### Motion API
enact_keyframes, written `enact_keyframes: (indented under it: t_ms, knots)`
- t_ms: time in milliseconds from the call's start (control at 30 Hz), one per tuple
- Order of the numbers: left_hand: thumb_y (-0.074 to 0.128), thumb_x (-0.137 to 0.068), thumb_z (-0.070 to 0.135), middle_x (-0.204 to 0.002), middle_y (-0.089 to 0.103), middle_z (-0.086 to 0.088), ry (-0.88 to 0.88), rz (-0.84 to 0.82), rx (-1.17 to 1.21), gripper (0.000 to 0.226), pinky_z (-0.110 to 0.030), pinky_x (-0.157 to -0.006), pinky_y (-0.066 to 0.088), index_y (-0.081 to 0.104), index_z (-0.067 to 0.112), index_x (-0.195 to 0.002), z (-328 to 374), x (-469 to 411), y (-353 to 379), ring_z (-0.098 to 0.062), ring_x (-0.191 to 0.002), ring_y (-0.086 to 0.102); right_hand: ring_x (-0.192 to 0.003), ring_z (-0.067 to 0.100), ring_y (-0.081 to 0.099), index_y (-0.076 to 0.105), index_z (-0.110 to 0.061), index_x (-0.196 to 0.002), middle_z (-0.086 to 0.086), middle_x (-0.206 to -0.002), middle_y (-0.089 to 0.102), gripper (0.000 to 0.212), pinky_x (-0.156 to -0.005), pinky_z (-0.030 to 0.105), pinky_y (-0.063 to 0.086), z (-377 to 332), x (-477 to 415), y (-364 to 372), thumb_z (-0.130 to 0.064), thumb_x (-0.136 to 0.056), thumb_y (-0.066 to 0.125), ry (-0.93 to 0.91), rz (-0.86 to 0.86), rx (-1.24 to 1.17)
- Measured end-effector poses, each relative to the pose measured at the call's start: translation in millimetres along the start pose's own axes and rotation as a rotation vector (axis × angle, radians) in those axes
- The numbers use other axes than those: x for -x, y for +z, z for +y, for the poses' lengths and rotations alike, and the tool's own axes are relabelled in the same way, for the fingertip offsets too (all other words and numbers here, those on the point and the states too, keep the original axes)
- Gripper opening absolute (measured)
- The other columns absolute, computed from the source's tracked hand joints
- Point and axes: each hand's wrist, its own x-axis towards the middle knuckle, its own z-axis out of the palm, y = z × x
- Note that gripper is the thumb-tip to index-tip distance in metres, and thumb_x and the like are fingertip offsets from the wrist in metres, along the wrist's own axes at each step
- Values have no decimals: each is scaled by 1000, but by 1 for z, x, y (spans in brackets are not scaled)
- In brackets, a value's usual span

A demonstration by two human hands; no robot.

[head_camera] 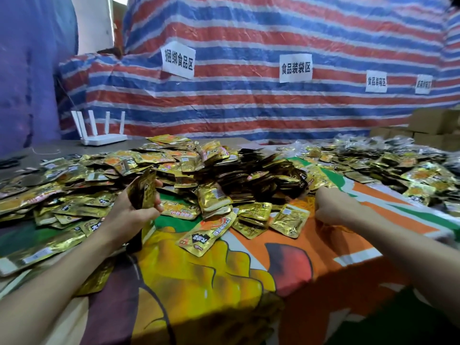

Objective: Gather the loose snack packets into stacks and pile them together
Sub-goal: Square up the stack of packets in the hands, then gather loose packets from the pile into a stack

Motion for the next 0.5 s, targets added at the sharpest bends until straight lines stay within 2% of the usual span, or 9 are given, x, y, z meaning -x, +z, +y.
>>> enact_keyframes:
  t_ms: [100, 167, 300, 433, 500]
  knots:
    - [62, -61, 1, -81, 62, -5, -14, 9, 5, 52, -39, -80, 51, 58, 11, -112, -1, 1, -1, -25, -80, 64, -61, 20, 46, 37, -16, -67, 2, -69, 46, 26, -52, 27, 34, -1, 0, 1, -13, -84, 57, 13, 14, 84]
    - [62, -61, 2, -82, 61, -7, -22, 10, 0, 51, -41, -79, 50, 59, 11, -111, 0, 1, -1, -27, -80, 63, -58, 19, 44, 38, -16, -67, 1, -68, 47, 26, -51, 26, 33, 1, -2, 0, -15, -84, 58, 33, 62, 49]
    - [62, -62, 2, -83, 61, -8, -33, 4, -9, 49, -39, -78, 50, 58, 10, -110, 3, 1, -1, -25, -79, 63, -52, 21, 44, 39, -13, -63, 4, -61, 45, 28, -46, 23, 29, 9, -9, -3, -12, -80, 61, 48, 136, -79]
    - [62, -62, 4, -81, 62, -5, -31, 11, -44, 47, -40, -78, 50, 59, 13, -108, 6, 2, -1, -26, -79, 62, -50, 21, 31, 31, -14, -58, 4, -56, 33, 41, -46, 26, 23, 13, -13, -1, -5, -77, 66, 9, 183, -131]
    - [62, -62, 4, -82, 62, -7, -32, 11, -56, 47, -42, -79, 50, 59, 12, -108, 7, 3, -1, -26, -80, 62, -50, 22, 34, 32, -13, -57, 6, -56, 35, 40, -47, 27, 26, 13, -13, -2, 0, -78, 63, -2, 210, -128]
